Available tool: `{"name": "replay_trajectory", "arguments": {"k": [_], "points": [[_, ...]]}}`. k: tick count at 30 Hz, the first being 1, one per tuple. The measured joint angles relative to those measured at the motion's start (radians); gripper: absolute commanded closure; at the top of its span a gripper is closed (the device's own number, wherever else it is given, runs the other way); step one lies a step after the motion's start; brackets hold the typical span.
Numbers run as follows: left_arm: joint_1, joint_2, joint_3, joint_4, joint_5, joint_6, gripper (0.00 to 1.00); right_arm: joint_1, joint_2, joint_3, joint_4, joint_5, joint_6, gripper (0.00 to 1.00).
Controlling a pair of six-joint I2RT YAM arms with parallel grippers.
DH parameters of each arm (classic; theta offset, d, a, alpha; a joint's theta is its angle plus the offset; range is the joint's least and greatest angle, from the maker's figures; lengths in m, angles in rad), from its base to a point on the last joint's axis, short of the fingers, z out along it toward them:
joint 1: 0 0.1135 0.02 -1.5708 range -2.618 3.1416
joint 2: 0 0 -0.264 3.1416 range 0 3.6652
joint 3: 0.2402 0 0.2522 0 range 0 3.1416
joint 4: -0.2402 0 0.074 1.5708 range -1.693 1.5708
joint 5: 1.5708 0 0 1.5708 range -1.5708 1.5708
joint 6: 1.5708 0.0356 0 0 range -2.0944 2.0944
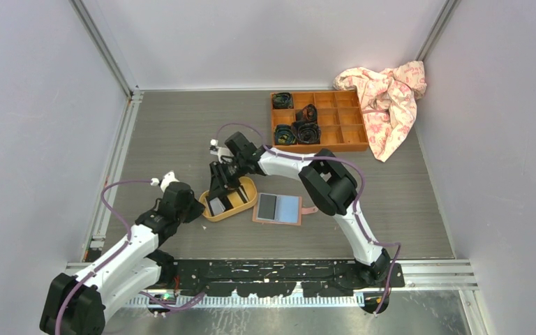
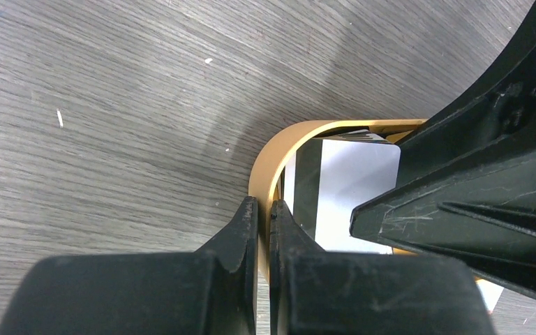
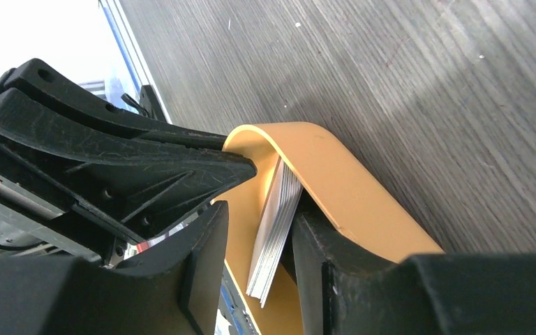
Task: Put the credit cards into the card holder
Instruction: Pick up the credit card from the storage box.
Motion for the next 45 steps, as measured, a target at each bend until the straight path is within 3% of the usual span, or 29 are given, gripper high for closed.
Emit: {"name": "replay_trajectory", "arguments": {"k": [13, 40, 45], "points": [[-0.011, 0.016, 0.025, -0.036, -0.024, -0.001, 1.0, 0.029, 0.0, 0.007, -0.091, 0.019, -0.09, 0.5], [-0.032, 0.15, 0.097, -0.007, -0.115, 0.082, 1.0, -0.076, 0.023, 0.011, -0.033, -0.1, 0.037, 0.57], [-0.032, 0.153, 0.098, 0.001, -0.116, 0.099, 1.0, -0.075, 0.023, 0.013, -0.046, -0.093, 0.027, 0.52]]}}
